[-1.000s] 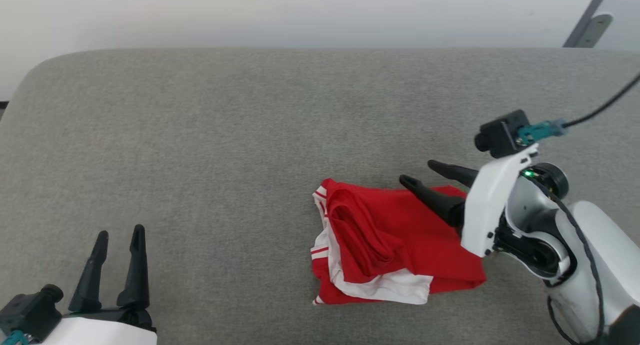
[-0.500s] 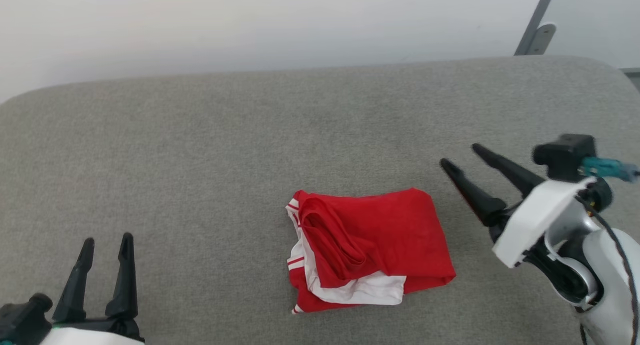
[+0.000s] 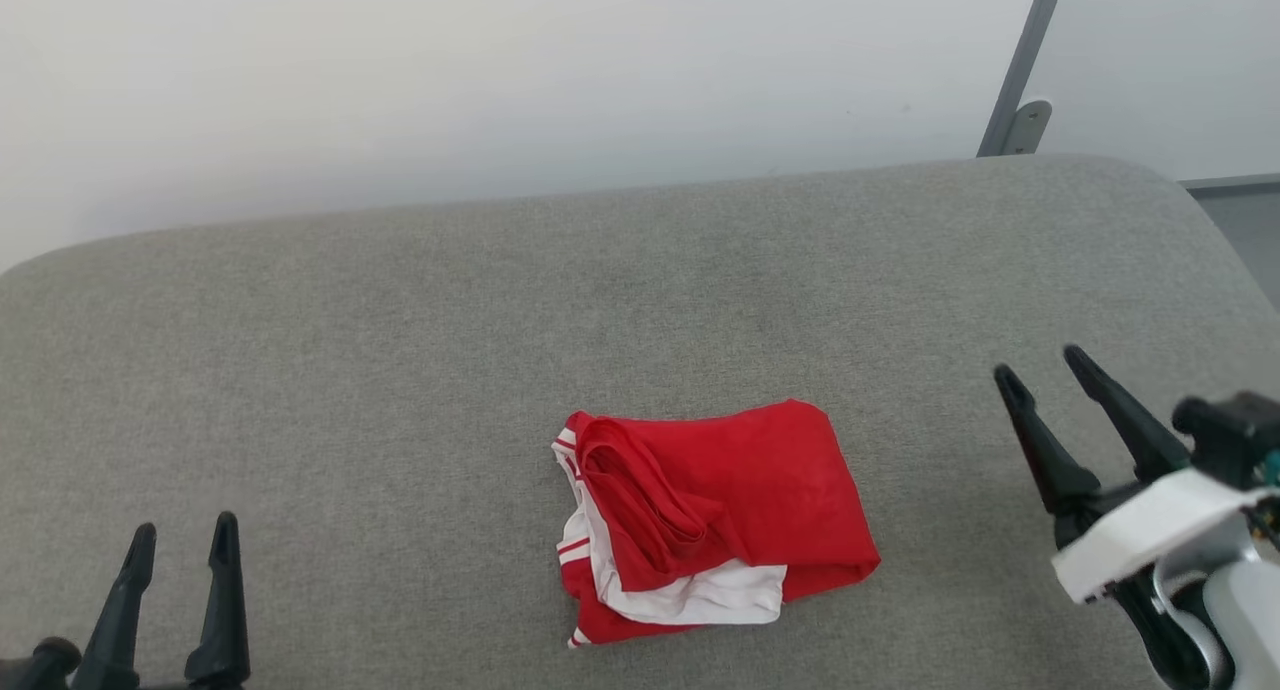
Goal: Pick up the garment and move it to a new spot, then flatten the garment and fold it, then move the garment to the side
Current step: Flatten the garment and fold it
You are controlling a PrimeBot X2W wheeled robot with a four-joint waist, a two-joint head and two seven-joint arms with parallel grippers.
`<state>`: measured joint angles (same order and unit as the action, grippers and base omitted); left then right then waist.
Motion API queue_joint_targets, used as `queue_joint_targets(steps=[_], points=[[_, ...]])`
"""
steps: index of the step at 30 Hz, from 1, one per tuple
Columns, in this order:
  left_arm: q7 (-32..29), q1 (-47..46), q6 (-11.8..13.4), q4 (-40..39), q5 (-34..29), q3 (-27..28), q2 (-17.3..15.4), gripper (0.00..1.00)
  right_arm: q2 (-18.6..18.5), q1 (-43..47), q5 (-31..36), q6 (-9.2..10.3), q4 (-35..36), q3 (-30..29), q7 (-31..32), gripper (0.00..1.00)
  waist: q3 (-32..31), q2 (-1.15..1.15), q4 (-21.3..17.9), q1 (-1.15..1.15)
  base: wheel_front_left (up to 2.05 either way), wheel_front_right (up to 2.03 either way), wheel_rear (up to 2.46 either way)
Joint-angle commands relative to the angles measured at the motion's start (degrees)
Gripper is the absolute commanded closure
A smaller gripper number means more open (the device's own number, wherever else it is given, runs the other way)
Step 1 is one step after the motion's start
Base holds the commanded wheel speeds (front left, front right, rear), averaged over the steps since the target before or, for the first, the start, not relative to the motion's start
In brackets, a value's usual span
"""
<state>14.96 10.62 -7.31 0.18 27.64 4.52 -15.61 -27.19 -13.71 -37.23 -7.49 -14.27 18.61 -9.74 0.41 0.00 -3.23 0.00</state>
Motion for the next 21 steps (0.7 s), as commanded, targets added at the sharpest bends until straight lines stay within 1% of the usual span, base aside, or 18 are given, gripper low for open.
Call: queue_joint_targets(steps=[1, 5, 10, 14, 21], points=[[0.3, 0.9, -0.19, -0.32, -0.64, 0.65, 0.32, 0.0, 0.4, 1.24, 0.59, 0.0, -1.02, -0.6, -1.61, 0.0, -0.39, 0.0, -0.1, 0.0, 0.0, 0.0, 0.0], [0.3, 2.0, -0.19, -0.63, -1.28, 1.65, 0.64, 0.0, 0.98, 3.06, 2.15, 0.0, -2.8, -1.78, -4.23, 0.0, -1.11, 0.0, -0.2, 0.0, 0.0, 0.0, 0.0], [0.3, 3.09, -0.19, -0.87, -1.99, 2.32, 1.01, 0.0, 2.43, 5.18, 4.98, 0.0, -4.43, -4.49, -5.44, 0.0, -1.9, 0.0, -0.2, 0.0, 0.0, 0.0, 0.0], [0.3, 4.05, -0.19, -0.76, -2.11, 2.82, 1.52, 0.0, 4.06, 7.13, 8.05, 0.0, -3.44, -7.6, -5.45, 0.0, -2.29, 0.0, -0.11, 0.0, 0.0, 0.0, 0.0], [0.29, 4.53, -0.19, -0.16, -3.06, 3.36, 2.41, 0.0, 6.97, 10.52, 12.85, 0.0, -1.57, -11.37, -5.46, 0.0, -2.78, 0.0, 0.12, 0.0, 0.0, 0.0, 0.0]])
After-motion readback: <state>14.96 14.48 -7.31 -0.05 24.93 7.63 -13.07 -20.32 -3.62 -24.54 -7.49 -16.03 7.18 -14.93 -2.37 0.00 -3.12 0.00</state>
